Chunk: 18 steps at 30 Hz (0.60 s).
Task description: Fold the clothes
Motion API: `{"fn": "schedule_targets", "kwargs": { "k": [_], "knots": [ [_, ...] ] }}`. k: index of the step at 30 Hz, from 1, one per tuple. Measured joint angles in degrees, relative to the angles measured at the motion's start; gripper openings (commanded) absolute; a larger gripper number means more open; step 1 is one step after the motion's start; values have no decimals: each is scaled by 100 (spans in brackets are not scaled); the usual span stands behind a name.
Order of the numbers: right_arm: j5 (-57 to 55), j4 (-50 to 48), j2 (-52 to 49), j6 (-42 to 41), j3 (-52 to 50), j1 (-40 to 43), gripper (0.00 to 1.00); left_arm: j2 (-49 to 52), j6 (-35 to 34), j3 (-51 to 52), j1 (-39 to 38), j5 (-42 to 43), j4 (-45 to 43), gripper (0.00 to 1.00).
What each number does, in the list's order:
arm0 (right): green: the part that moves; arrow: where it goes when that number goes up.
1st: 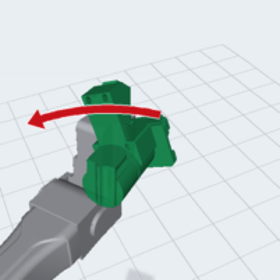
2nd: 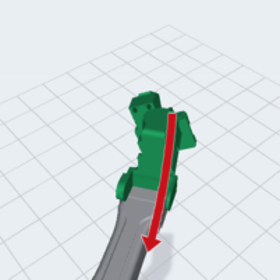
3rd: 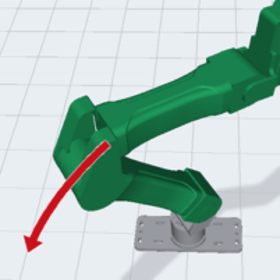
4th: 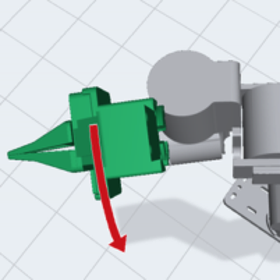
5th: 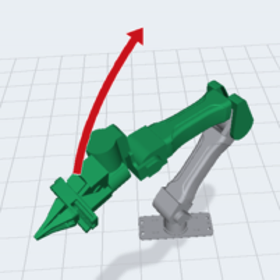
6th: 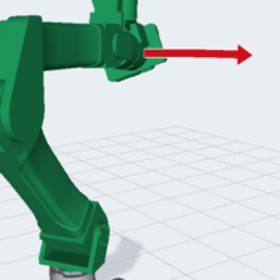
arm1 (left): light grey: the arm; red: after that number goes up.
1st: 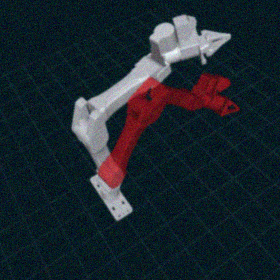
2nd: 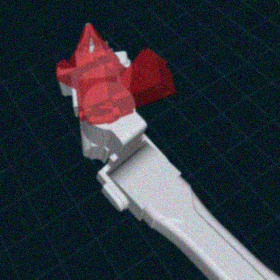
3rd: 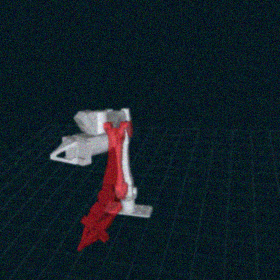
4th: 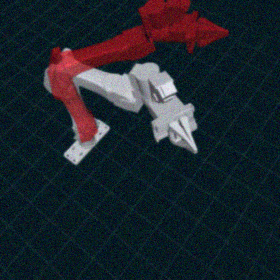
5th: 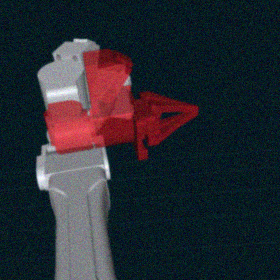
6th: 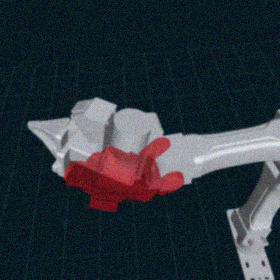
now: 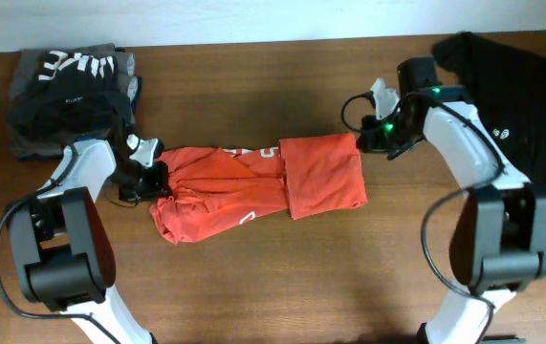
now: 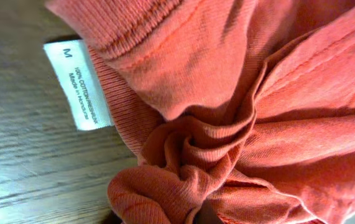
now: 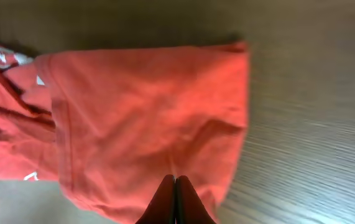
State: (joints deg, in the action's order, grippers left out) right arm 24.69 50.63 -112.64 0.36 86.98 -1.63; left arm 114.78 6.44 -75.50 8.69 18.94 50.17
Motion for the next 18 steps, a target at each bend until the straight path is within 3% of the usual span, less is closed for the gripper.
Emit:
{"fn": "schedule_targets", "kwargs": {
  "k": [7,18],
  "knots": [
    [492,-59,-782,11,-168,0,4,-2,2,-678,2,-125,334,1],
    [717,-79,-1172,4,-219,11,4,-4,0,-1746,-352,13,750,0]
  ]
}}
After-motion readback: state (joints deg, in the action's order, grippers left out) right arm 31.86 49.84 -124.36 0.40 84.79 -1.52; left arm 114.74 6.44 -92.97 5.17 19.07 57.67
